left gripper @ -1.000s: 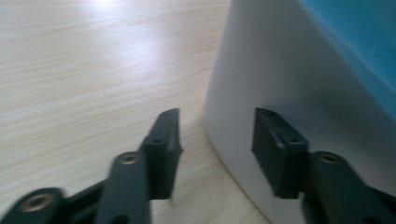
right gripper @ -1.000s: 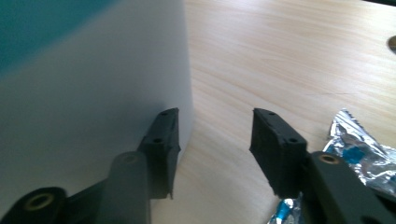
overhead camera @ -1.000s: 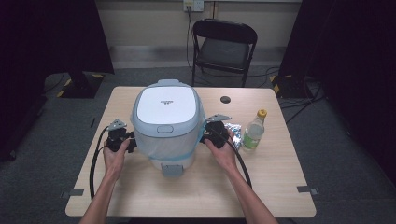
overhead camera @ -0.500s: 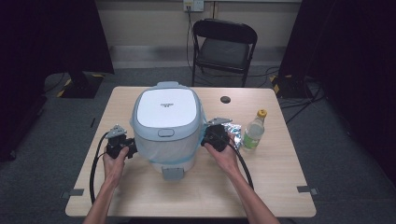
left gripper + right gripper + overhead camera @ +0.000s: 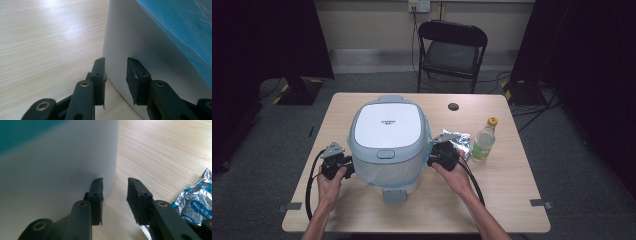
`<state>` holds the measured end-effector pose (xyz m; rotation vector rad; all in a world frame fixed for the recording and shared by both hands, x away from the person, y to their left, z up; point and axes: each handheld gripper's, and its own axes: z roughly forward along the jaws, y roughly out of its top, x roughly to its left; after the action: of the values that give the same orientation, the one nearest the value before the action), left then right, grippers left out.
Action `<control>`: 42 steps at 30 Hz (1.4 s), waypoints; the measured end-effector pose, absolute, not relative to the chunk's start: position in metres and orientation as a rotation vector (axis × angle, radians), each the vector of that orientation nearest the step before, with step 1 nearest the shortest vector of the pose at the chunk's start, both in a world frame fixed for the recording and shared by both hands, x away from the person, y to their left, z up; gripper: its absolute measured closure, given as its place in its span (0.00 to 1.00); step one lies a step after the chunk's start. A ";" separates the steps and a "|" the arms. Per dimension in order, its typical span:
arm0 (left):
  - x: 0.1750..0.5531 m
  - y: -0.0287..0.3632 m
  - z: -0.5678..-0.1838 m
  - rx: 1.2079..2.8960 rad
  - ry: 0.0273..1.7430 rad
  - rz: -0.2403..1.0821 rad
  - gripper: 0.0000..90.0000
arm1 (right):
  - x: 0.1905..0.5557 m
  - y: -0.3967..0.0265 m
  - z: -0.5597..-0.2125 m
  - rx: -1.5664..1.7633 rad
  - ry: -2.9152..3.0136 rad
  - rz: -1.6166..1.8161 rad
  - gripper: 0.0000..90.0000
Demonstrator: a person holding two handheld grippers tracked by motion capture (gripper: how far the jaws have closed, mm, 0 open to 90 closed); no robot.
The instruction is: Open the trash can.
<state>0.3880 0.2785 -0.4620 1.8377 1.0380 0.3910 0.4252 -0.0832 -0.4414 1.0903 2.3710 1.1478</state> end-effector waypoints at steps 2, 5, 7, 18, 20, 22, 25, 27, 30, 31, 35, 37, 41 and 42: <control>0.388 0.280 -0.463 1.828 1.050 0.387 0.63 | 0.426 -0.085 -0.443 1.102 2.338 1.135 0.50; 0.387 0.283 -0.466 1.827 1.056 0.384 0.56 | 0.429 -0.088 -0.446 1.121 2.332 1.146 0.40; 0.389 0.286 -0.466 1.835 1.064 0.381 0.46 | 0.429 -0.091 -0.450 1.130 2.334 1.140 0.34; 0.395 0.290 -0.481 1.955 1.138 0.426 0.31 | 0.408 -0.113 -0.444 1.079 2.384 1.222 0.37; 0.395 0.291 -0.483 1.961 1.149 0.432 0.30 | 0.402 -0.119 -0.438 1.060 2.402 1.253 0.39; 0.396 0.292 -0.488 1.979 1.162 0.426 0.28 | 0.397 -0.124 -0.433 1.047 2.403 1.291 0.41; 0.394 0.292 -0.494 2.023 1.164 0.458 0.25 | 0.391 -0.127 -0.426 1.018 2.405 1.314 0.44; 0.393 0.293 -0.497 2.039 1.167 0.474 0.21 | 0.382 -0.131 -0.416 0.978 2.424 1.352 0.48; 0.392 0.292 -0.501 2.044 1.171 0.507 0.20 | 0.377 -0.132 -0.410 0.952 2.435 1.362 0.49; 0.391 0.290 -0.501 2.048 1.174 0.520 0.19 | 0.373 -0.133 -0.403 0.928 2.435 1.372 0.52; 0.392 0.289 -0.502 2.054 1.173 0.528 0.18 | 0.367 -0.131 -0.391 0.885 2.453 1.394 0.63; 0.392 0.289 -0.502 2.054 1.176 0.530 0.18 | 0.363 -0.128 -0.383 0.849 2.455 1.414 0.65; 0.392 0.289 -0.502 2.054 1.182 0.532 0.17 | 0.356 -0.125 -0.371 0.808 2.455 1.435 0.70; 0.392 0.289 -0.502 2.054 1.182 0.532 0.17 | 0.355 -0.124 -0.368 0.799 2.452 1.442 0.71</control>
<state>0.3916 0.2893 -0.5016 2.0538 1.1820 0.5318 0.3548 -0.1240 -0.3678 0.7986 2.4524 1.4418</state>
